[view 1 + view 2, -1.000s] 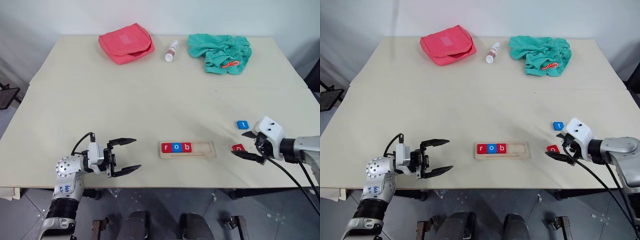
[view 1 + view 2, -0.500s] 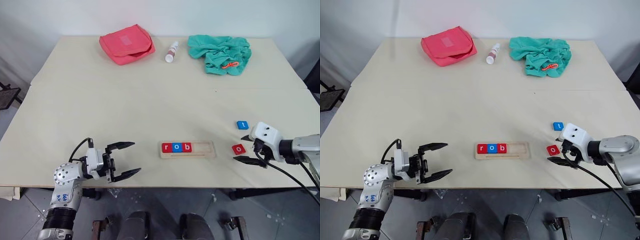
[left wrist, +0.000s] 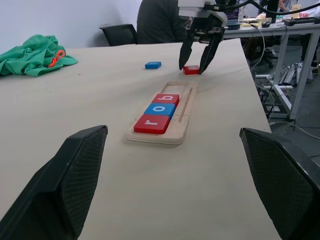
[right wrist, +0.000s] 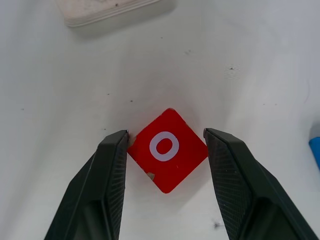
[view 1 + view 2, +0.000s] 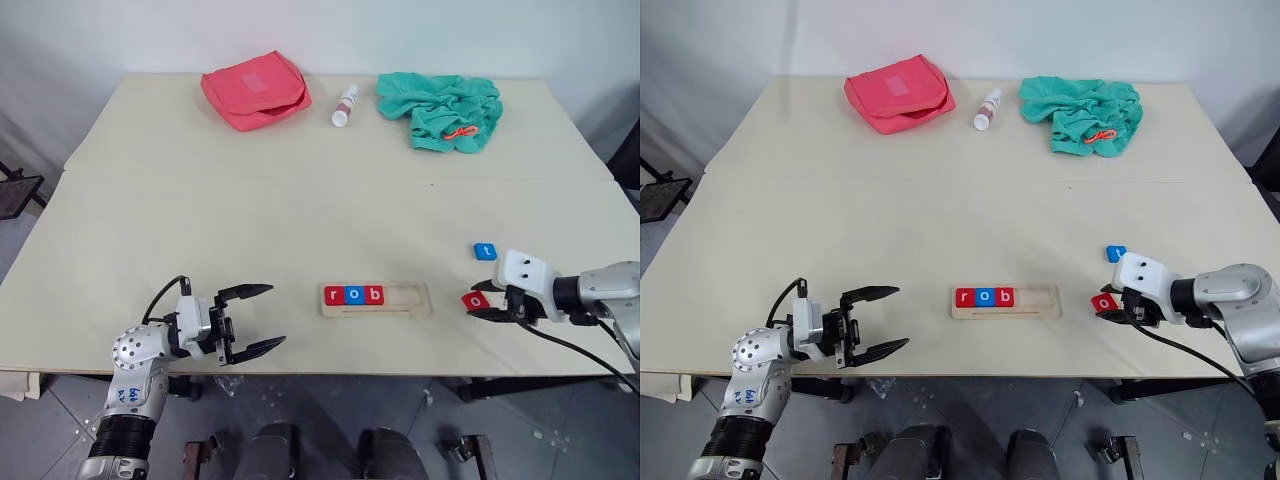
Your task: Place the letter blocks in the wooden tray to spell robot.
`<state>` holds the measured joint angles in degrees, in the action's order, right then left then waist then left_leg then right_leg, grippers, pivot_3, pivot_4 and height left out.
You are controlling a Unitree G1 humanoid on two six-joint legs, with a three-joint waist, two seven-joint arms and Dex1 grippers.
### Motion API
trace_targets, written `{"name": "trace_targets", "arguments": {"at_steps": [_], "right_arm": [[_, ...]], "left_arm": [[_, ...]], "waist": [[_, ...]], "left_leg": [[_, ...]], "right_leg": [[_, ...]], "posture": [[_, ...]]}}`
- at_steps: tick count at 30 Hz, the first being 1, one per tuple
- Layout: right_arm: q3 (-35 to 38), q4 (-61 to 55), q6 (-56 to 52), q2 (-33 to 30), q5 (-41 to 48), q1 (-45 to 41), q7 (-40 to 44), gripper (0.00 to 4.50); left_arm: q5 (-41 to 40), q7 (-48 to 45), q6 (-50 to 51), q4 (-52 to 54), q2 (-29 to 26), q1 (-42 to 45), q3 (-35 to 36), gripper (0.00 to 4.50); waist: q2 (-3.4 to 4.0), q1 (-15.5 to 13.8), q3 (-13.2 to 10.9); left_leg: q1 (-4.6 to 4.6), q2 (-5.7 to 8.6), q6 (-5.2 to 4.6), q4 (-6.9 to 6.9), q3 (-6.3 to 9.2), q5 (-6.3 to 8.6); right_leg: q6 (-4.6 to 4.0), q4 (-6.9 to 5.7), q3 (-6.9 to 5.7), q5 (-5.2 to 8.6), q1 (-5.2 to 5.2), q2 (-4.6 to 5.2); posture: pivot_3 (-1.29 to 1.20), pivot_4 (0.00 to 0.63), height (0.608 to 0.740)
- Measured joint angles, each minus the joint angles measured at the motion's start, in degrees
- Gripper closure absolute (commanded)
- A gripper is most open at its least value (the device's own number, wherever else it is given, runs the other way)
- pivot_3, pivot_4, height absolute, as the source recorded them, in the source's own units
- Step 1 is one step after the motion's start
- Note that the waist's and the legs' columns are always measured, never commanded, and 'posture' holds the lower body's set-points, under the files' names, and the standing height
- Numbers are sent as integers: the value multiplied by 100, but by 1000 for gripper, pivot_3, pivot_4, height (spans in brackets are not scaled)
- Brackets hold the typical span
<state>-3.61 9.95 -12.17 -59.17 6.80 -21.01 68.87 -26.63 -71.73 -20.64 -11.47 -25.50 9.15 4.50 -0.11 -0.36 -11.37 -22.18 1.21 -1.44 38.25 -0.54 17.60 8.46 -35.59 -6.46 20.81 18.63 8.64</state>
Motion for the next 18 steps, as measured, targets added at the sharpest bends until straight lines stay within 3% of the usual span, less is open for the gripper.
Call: {"name": "trace_targets", "arguments": {"at_steps": [10, 16, 18], "right_arm": [[396, -564, -1820, 462, 587, 19, -541, 2503], [650, -1185, -2299, 600, 742, 503, -1015, 422], [670, -1296, -2285, 623, 762, 591, -1123, 156]], "left_arm": [[0, 30, -8, 1, 3, 14, -28, 0], [0, 21, -12, -33, 4, 88, -63, 0], [0, -14, -13, -58, 4, 123, -67, 0]], "waist": [[1, -3, -1], [1, -76, -1], [1, -88, -1]], "left_leg": [[-4, 0, 3, -4, 8, 2], [-3, 0, 3, -3, 4, 2], [-3, 0, 3, -2, 2, 2]], "right_leg": [[0, 0, -4, 0, 2, 0], [0, 3, -2, 0, 2, 0], [0, 4, -2, 0, 2, -1]], "posture": [[0, 150, 740], [0, 150, 740], [0, 150, 740]]}}
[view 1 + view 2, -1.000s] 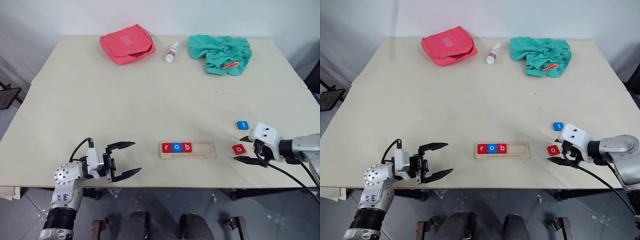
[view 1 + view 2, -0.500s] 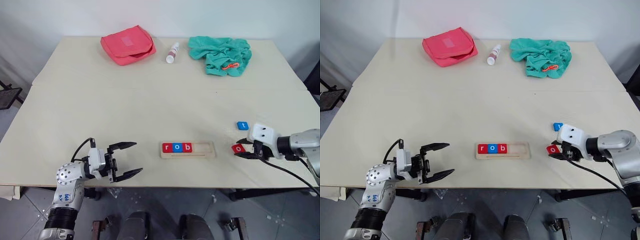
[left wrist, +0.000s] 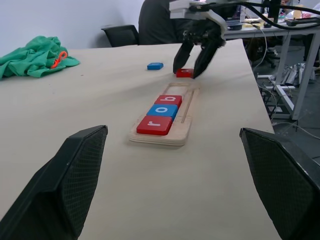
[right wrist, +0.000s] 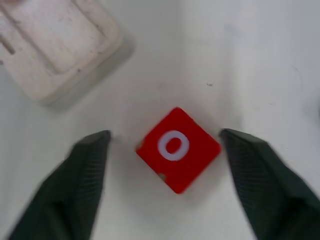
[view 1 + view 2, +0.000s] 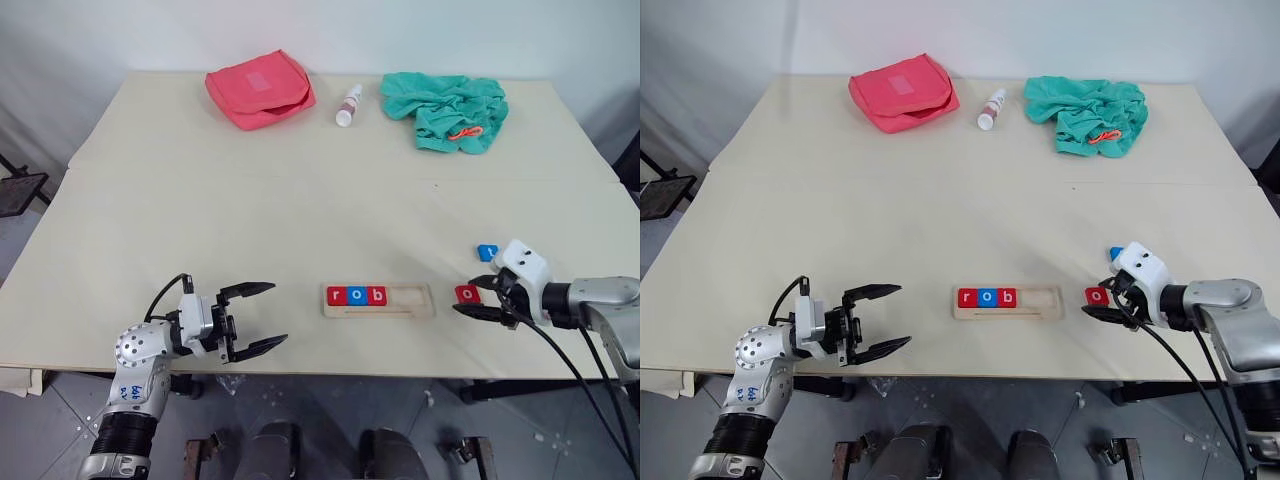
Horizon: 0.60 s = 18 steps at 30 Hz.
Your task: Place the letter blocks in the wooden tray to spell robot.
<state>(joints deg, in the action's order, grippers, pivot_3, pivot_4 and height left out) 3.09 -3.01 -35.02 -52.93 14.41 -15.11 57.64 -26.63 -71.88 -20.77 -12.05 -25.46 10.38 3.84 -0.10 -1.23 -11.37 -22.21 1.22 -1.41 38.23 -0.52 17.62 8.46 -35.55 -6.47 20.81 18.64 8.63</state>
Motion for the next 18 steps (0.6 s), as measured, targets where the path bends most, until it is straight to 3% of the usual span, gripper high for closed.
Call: {"name": "trace_targets", "arguments": {"at_steps": [7, 18], "right_arm": [[-133, 299, 582, -225, -220, -270, 302, 156], [-1385, 1902, 2678, -595, -1171, -1574, 1906, 156]], "left_arm": [[0, -97, -32, -131, 1, 119, -1, 0], [1, -132, -99, -244, 10, 240, -6, 0]], "waist": [[1, -1, -1], [1, 4, -1]], "left_leg": [[0, 1, 0, -2, -3, 0], [-1, 0, 0, -3, -2, 0]], "right_leg": [[0, 1, 0, 0, 2, 0], [0, 4, -5, 0, 2, -1]], "posture": [[0, 150, 740], [0, 150, 740]]}}
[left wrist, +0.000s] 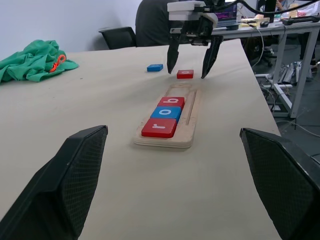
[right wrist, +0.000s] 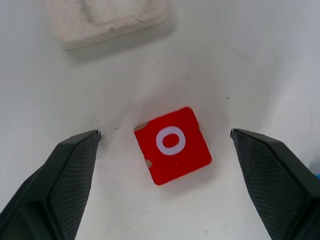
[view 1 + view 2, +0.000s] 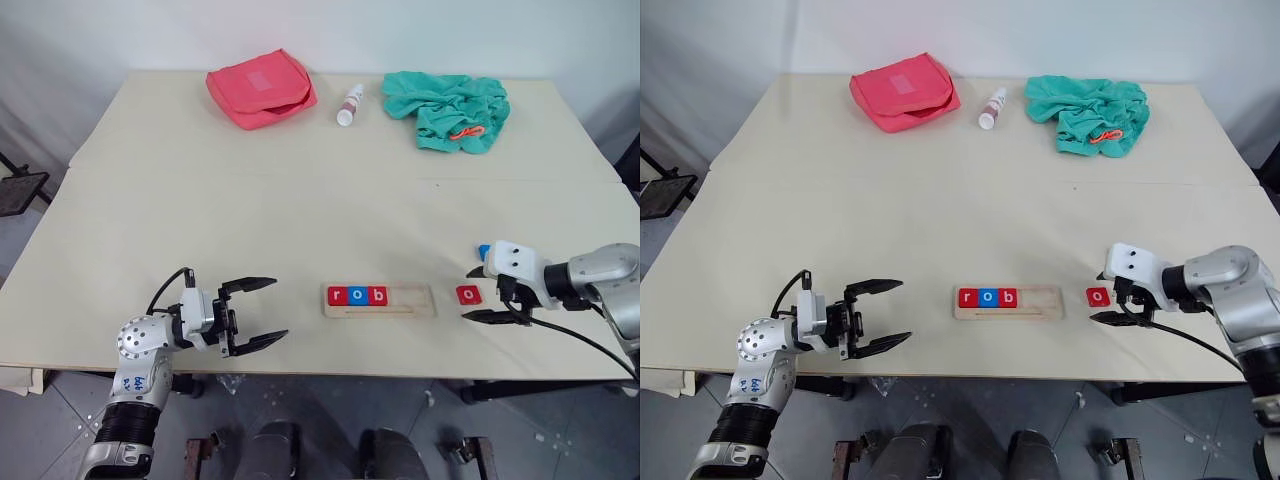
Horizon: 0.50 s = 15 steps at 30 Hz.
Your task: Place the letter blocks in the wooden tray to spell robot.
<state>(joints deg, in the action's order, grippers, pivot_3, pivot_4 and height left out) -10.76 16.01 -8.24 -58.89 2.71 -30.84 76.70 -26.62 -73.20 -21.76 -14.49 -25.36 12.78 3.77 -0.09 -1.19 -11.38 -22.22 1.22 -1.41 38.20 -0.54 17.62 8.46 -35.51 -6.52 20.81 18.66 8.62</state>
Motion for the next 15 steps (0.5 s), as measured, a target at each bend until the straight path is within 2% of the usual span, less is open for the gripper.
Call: {"name": "trace_targets", "arguments": {"at_steps": [4, 7, 14, 15], "right_arm": [[-247, 599, 607, 56, -253, -445, 261, 156], [-305, 835, 884, 82, -321, -570, 388, 685], [-363, 975, 1052, 101, -357, -616, 556, 2857], [-333, 940, 1018, 101, -353, -593, 555, 3048]], "left_arm": [[1, 54, -5, 24, -2, -53, 5, 0], [1, 87, -5, 56, -2, -123, 8, 0], [0, 122, -5, 81, -25, -203, 12, 0], [-1, 117, -5, 80, -28, -203, 13, 0]], "waist": [[0, -2, 0], [0, -8, 0], [-2, -2, 1], [-2, -3, 1]], "left_leg": [[0, 0, 0, 1, 2, 0], [0, 0, 0, 2, 3, 0], [2, -1, 0, 10, 2, 0], [2, -2, 0, 10, 2, 0]], "right_leg": [[0, 1, -2, 0, -2, 0], [0, 2, -3, 0, -3, 0], [0, 2, -2, 0, -8, 0], [0, 1, -2, 0, -8, 0]], "posture": [[0, 150, 740], [0, 150, 740], [0, 150, 740], [0, 150, 740]]}}
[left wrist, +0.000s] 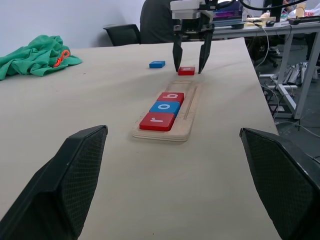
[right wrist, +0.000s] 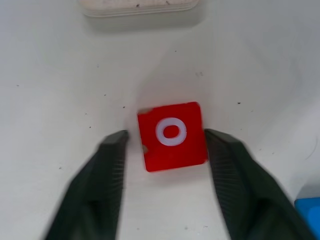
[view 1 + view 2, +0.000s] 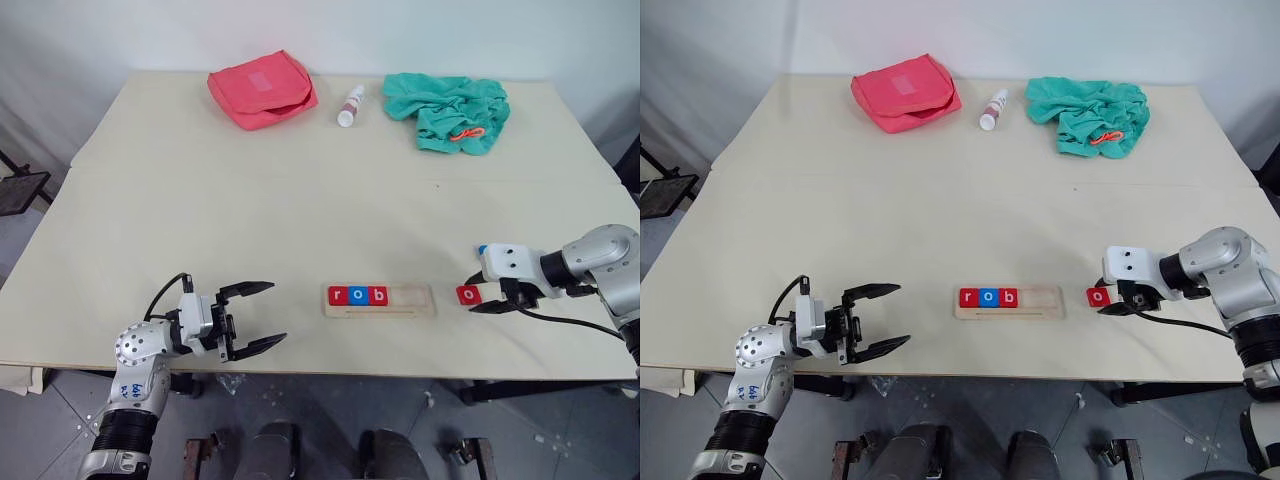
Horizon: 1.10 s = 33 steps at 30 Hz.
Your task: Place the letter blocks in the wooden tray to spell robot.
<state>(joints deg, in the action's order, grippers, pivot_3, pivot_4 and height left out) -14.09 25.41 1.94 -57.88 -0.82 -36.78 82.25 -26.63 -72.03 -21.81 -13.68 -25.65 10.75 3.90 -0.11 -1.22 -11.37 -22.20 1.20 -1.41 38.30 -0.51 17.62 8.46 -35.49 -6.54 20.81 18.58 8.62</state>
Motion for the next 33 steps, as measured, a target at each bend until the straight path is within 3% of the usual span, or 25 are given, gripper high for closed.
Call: {"name": "trace_targets", "arguments": {"at_steps": [5, 11, 17, 23, 33], "right_arm": [[220, -468, -626, -2, 141, 213, -136, 3039], [860, -2379, -2621, -35, 929, 412, -383, 3039], [764, -3344, -3798, 174, 1235, 526, -784, 3039], [235, -3742, -4289, 603, 1049, 432, -1390, 3039], [-272, -3764, -4310, 732, 976, 161, -1497, 3039]], "left_arm": [[-1, -64, -25, -65, -39, 30, 23, 0], [0, -150, -58, -225, -41, 266, 48, 0], [2, -216, -117, -481, 25, 464, 28, 0], [0, -322, -168, -508, 38, 468, 8, 0], [0, -301, -220, -464, 28, 362, 14, 0]], "waist": [[3, 2, -2], [15, -5, -8], [14, -16, -8], [13, 1, -8], [13, 8, -8]], "left_leg": [[-2, 0, 0, -4, -1, 0], [-11, -2, 4, -7, 4, 2], [-13, 1, 5, -7, 7, 3], [-13, -1, 5, -11, 4, 3], [-16, 1, 5, -13, 4, 3]], "right_leg": [[0, 0, 0, 0, 5, 0], [0, -3, 0, 0, 15, -2], [0, -2, 0, 0, 15, -1], [0, -6, 1, 0, 23, -3], [0, -6, 1, 0, 26, -2]], "posture": [[0, 150, 740], [0, 150, 740], [0, 150, 740], [0, 150, 740], [0, 150, 740]]}}
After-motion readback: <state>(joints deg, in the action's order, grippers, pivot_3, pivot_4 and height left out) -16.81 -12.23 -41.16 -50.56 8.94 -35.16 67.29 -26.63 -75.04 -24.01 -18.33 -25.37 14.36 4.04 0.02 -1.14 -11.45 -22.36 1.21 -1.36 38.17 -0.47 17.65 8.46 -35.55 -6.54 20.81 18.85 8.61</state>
